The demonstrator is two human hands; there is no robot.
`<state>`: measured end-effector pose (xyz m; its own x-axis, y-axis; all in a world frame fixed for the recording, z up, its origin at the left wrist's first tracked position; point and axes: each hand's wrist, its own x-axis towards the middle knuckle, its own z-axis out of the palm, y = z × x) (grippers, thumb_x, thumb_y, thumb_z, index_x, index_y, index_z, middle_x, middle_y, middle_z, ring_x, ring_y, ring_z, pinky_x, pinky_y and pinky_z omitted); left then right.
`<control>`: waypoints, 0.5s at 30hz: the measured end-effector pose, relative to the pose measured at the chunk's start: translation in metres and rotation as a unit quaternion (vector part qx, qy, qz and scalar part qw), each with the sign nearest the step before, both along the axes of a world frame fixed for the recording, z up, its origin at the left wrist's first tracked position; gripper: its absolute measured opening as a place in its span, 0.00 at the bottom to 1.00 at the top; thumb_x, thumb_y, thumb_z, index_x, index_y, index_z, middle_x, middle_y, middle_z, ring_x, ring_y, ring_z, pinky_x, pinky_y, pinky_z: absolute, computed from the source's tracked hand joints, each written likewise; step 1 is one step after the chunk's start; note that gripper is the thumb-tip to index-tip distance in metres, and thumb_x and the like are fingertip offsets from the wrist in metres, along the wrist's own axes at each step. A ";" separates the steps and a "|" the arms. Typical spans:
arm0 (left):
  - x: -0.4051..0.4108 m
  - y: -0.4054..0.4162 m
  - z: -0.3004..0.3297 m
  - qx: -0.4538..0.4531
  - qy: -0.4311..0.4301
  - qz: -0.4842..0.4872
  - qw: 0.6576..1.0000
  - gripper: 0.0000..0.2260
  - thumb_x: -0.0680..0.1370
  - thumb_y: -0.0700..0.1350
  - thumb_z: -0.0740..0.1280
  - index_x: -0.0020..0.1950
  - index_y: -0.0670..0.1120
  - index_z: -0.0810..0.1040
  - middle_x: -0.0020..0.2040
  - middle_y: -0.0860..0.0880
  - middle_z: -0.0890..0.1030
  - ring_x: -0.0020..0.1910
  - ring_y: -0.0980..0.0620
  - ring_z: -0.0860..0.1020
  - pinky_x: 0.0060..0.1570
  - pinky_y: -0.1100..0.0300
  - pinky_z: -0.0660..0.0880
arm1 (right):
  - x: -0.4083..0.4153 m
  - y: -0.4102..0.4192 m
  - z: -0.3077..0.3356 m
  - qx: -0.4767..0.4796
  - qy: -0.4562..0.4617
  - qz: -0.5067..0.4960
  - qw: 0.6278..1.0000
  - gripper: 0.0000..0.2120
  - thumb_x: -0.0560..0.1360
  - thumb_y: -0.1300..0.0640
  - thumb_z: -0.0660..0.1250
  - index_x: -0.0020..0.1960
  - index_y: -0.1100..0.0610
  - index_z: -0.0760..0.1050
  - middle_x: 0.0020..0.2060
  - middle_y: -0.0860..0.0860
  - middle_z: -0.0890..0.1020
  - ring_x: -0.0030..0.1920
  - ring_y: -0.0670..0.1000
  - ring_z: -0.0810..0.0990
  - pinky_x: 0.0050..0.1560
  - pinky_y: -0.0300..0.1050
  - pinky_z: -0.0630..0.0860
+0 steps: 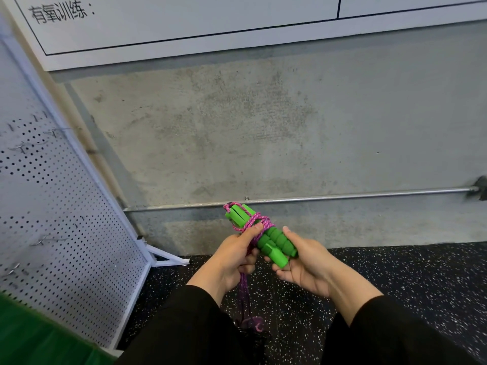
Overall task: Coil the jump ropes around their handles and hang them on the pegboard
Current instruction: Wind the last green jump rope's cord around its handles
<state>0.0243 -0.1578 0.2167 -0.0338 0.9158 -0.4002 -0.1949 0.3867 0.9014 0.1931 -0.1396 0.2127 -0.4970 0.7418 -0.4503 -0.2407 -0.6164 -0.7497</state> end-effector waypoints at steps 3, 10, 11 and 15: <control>0.001 0.002 -0.002 0.004 0.000 0.005 1.000 0.14 0.78 0.57 0.71 0.46 0.47 0.75 0.31 0.51 0.71 0.23 0.58 0.60 0.20 0.66 0.54 | -0.001 0.005 -0.009 0.068 -0.023 -0.042 0.997 0.21 0.84 0.45 0.59 0.59 0.61 0.79 0.44 0.61 0.82 0.33 0.51 0.75 0.33 0.42 0.75; -0.001 0.002 -0.005 -0.022 -0.012 0.007 1.000 0.23 0.76 0.65 0.69 0.54 0.44 0.79 0.31 0.53 0.71 0.23 0.59 0.59 0.20 0.65 0.55 | -0.004 0.010 -0.017 0.384 -0.329 -0.067 0.860 0.19 0.81 0.51 0.67 0.71 0.51 0.72 0.57 0.50 0.79 0.49 0.45 0.77 0.52 0.42 0.74; -0.002 0.002 -0.004 -0.026 -0.017 0.007 0.999 0.23 0.75 0.66 0.69 0.51 0.45 0.78 0.31 0.53 0.71 0.23 0.59 0.59 0.20 0.65 0.54 | -0.005 0.009 -0.019 0.393 -0.345 -0.053 0.851 0.22 0.80 0.50 0.68 0.72 0.50 0.70 0.60 0.50 0.77 0.55 0.47 0.77 0.58 0.44 0.74; -0.001 0.002 -0.004 -0.035 -0.016 0.022 0.999 0.22 0.74 0.66 0.70 0.42 0.47 0.73 0.30 0.52 0.70 0.23 0.58 0.59 0.20 0.65 0.53 | -0.009 0.006 -0.025 0.451 -0.394 -0.028 0.800 0.28 0.76 0.53 0.74 0.73 0.50 0.70 0.58 0.48 0.71 0.62 0.49 0.73 0.69 0.46 0.69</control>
<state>0.0232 -0.1554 0.2132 -0.0593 0.8834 -0.4648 -0.2402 0.4393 0.8656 0.1840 -0.1340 0.1881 -0.2759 0.9532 0.1236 0.5178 0.2557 -0.8164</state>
